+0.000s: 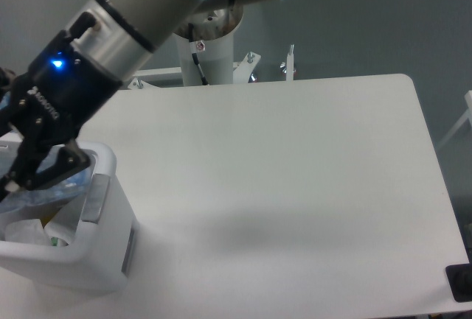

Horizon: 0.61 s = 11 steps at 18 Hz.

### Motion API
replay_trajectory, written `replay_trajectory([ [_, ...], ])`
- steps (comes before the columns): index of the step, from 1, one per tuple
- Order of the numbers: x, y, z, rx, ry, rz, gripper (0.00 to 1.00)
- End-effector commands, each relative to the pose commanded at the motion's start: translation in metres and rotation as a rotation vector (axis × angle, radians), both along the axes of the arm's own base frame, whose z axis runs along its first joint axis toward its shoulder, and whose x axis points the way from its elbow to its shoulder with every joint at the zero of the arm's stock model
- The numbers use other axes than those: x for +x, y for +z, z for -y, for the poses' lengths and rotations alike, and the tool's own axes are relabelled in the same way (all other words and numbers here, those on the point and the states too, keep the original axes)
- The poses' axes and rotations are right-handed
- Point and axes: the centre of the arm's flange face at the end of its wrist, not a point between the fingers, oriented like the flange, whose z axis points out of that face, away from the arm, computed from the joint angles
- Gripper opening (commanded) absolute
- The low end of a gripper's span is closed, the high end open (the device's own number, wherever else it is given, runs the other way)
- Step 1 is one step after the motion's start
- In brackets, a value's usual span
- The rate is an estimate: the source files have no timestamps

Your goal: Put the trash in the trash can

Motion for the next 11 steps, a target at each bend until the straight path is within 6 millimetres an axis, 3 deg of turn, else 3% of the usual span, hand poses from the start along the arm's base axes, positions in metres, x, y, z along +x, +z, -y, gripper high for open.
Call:
replay_trajectory([
  [1, -0.001, -0.006, -0.002, -0.001, -0.001, 0.0, 0.33],
  [4, -0.002, -0.018, -0.003, 0.002, 0.0, -0.004, 0.91],
  [5, -0.002, -0.02, -0.003, -0.002, 0.001, -0.002, 1.0],
  [9, -0.006, -0.032, -0.001, -0.022, 0.01, 0.005, 1.0],
  [11, -0.031, -0.039, 0.008, -0.034, 0.05, 0.01, 1.0],
])
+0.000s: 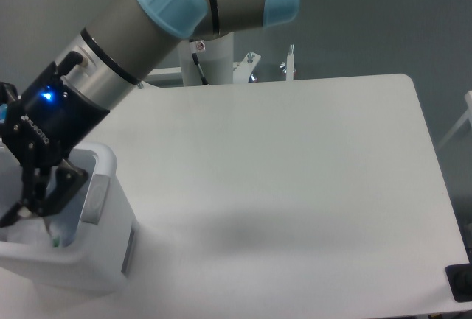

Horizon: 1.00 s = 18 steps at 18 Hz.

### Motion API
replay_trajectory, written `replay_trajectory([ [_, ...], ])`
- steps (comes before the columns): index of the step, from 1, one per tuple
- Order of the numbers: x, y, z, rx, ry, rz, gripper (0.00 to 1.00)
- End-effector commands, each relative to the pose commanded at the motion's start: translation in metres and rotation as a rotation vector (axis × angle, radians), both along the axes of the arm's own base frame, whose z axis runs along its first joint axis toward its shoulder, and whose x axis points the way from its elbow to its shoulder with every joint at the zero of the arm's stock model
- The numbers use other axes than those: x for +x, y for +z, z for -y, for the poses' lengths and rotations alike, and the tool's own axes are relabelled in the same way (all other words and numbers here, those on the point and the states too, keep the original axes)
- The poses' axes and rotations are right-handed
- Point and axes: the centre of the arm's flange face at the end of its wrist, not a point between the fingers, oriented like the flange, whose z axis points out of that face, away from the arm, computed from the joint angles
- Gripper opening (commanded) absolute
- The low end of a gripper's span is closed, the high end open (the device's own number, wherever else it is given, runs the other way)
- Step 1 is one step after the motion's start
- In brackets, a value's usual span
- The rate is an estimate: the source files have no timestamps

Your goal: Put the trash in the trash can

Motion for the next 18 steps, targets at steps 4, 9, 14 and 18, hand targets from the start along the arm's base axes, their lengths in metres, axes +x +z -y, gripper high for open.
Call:
replay_trajectory([
  [4, -0.07, -0.021, 0.028, -0.031, 0.108, 0.018, 1.0],
  [9, -0.17, -0.083, 0.063, -0.136, 0.234, -0.167, 1.0],
  [14, -0.252, -0.164, 0.107, -0.419, 0.297, -0.475, 1.0],
  [18, -0.291, -0.186, 0.145, -0.517, 0.28, -0.582, 1.0],
])
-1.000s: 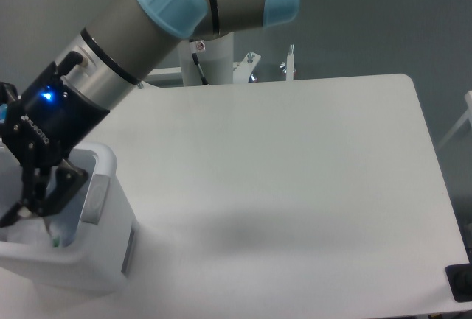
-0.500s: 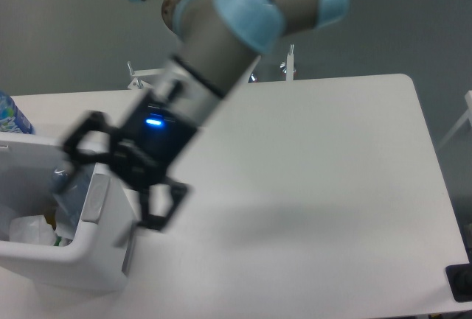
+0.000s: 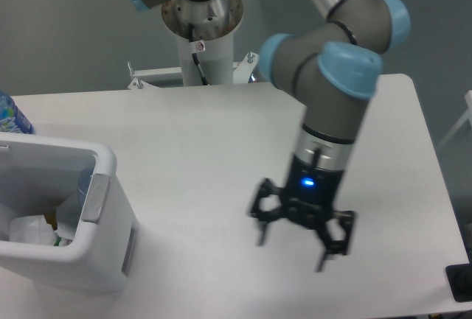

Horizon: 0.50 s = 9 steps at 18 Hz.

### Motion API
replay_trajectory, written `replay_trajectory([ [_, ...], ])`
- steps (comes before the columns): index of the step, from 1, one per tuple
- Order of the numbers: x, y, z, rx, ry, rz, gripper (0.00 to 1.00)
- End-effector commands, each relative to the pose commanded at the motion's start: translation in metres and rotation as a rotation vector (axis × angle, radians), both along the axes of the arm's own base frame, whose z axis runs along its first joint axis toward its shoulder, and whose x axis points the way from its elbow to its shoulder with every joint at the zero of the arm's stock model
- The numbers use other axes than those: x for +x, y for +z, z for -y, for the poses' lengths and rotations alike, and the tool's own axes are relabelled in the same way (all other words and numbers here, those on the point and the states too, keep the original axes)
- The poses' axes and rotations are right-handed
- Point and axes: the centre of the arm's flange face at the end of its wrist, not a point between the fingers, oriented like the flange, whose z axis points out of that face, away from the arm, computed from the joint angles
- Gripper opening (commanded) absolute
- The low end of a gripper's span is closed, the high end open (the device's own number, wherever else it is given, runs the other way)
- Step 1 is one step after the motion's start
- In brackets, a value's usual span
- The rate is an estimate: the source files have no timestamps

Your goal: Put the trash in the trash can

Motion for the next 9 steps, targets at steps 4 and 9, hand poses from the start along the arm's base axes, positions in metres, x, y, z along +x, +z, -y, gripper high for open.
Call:
replay_trajectory([
  [4, -0.009, -0.018, 0.015, -0.167, -0.002, -0.016, 1.0],
  [9, -0.014, -0.029, 0.028, -0.337, -0.023, -0.074, 1.0],
])
